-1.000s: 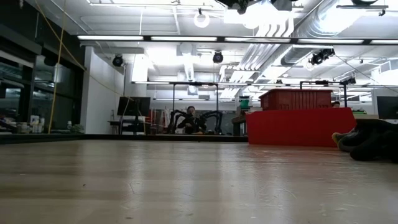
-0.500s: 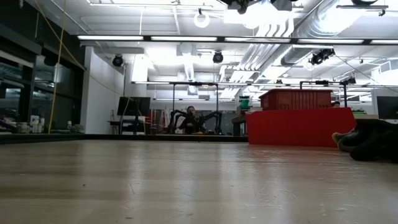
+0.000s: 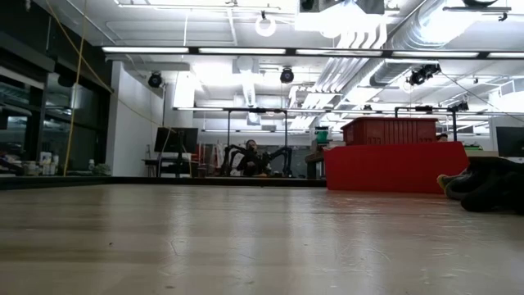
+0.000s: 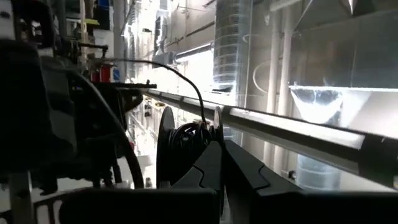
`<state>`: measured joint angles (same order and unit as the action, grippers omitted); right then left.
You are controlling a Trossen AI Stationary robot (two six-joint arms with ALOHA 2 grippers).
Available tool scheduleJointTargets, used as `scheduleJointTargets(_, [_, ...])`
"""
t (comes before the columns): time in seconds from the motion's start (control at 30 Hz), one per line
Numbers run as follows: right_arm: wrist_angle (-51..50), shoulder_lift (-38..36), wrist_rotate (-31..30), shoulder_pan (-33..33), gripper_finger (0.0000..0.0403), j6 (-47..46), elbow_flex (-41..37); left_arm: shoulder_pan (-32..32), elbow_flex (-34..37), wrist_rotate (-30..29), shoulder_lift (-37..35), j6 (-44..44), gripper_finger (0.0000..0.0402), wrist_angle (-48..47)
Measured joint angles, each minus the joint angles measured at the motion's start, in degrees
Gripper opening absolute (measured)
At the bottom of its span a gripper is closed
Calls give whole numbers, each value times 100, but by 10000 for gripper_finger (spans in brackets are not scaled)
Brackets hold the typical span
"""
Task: Coil cords
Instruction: Coil the black wire on the spool
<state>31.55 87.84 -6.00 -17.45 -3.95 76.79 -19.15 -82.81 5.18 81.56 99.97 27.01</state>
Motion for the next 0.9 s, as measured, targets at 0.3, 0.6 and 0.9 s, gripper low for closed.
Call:
scheduleJointTargets(0.3, [42, 4, 545, 60, 0, -376, -1, 193, -576, 202, 723, 96, 0, 614])
scheduleJointTargets(0.6, [-163, -234, 517, 288, 0, -438, -2, 32, -1300, 1407, 1282, 148, 0, 934])
scheduleJointTargets(0.9, [-608, -806, 600, 331, 0, -489, 4, -213, -1294, 1737, 1279, -132, 0, 673])
